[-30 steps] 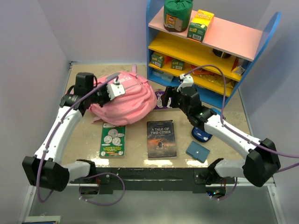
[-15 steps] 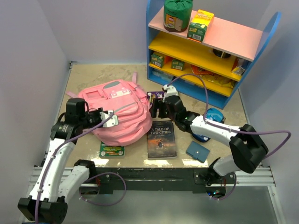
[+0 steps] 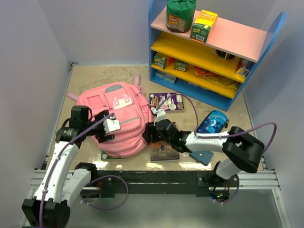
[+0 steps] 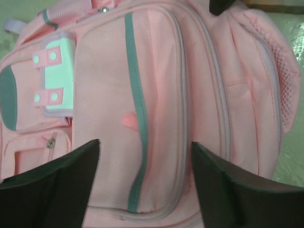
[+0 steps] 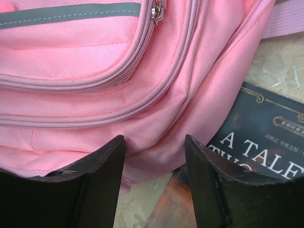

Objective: Pack the student bag
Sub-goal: Place the student bag at the center of the board.

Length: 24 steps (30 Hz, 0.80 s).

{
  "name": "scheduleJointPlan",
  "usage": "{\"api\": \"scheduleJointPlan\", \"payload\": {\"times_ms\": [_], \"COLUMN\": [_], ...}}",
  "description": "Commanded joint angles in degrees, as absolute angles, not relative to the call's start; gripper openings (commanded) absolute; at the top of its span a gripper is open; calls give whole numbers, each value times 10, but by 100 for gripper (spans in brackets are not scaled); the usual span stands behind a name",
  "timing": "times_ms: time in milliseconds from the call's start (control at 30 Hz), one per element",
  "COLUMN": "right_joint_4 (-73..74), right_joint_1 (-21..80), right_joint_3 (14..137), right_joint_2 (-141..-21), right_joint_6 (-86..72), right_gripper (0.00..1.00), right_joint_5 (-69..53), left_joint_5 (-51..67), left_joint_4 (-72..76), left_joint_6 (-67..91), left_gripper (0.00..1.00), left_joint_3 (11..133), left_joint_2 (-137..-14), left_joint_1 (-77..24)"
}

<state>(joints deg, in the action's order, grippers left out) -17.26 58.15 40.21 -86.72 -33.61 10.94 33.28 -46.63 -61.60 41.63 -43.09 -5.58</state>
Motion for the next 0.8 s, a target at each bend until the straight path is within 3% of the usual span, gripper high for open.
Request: {"api": "scheduleJointPlan", "payload": {"times_ms": [0,133,267,400,533,633,767], "right_joint_4": [-243,-288,-315,-311,-288,-262,-255], "right_joint_1": [612,635,657,662,662,660,640], "right_joint_3": [366,365,376,367,343,335,337], "right_joint_2": [-884,-903,-911,-879,-829,-794,-776], "right_joint_6": [-381,-390,-378,-371,-355,-332,-309], "right_gripper": [55,45,37,29,29,29,29], "right_joint_5": [99,82,55,59,78,103,98], "left_joint_5": [460,548,444,354,274,223,189], "left_joint_4": [-482,-455,-375,-302,-280,-247,-219], "left_joint_6": [-576,-544,-497,-507,-520,-514,-506], "left_gripper": [95,100,100,100,100,91,71], "left_joint_3": [486,492,446,404,383,358,331], "left_joint_2": [-482,-519,-552,-566,-577,-559,-543], "left_joint_1": [-53,-89,-215,-239,-239,-239,-240]}}
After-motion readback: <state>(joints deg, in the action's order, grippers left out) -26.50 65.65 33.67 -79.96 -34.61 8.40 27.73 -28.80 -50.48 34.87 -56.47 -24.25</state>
